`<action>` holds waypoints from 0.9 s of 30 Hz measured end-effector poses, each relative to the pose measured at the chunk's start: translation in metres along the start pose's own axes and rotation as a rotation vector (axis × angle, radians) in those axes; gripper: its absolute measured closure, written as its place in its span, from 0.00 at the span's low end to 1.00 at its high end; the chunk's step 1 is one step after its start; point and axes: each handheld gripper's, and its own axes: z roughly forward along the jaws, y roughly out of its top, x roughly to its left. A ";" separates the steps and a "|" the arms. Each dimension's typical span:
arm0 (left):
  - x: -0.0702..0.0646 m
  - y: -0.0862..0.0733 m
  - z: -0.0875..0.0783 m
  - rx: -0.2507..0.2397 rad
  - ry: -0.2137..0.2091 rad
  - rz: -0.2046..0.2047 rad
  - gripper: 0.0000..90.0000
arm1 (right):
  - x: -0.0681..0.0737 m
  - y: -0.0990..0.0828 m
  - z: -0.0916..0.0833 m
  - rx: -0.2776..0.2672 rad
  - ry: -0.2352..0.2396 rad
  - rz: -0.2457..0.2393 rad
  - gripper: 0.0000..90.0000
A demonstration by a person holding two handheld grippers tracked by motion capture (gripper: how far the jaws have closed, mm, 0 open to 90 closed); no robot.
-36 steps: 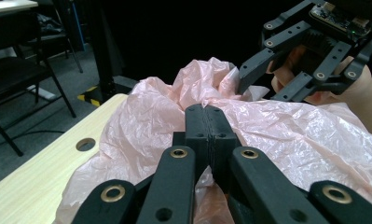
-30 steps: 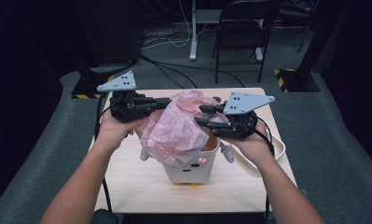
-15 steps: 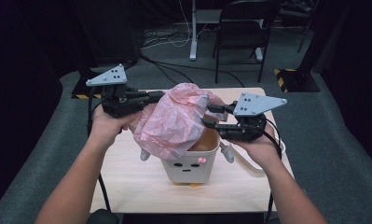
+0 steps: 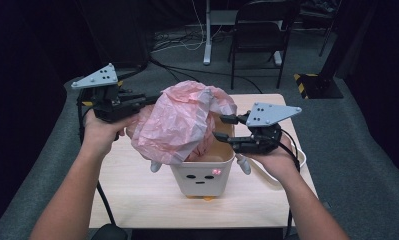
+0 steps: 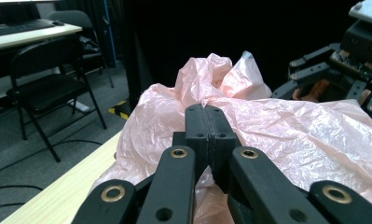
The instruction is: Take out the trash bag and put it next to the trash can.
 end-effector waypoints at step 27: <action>0.000 0.006 -0.046 -0.059 0.065 0.017 1.00 | 0.008 0.012 0.039 0.045 0.099 0.009 0.44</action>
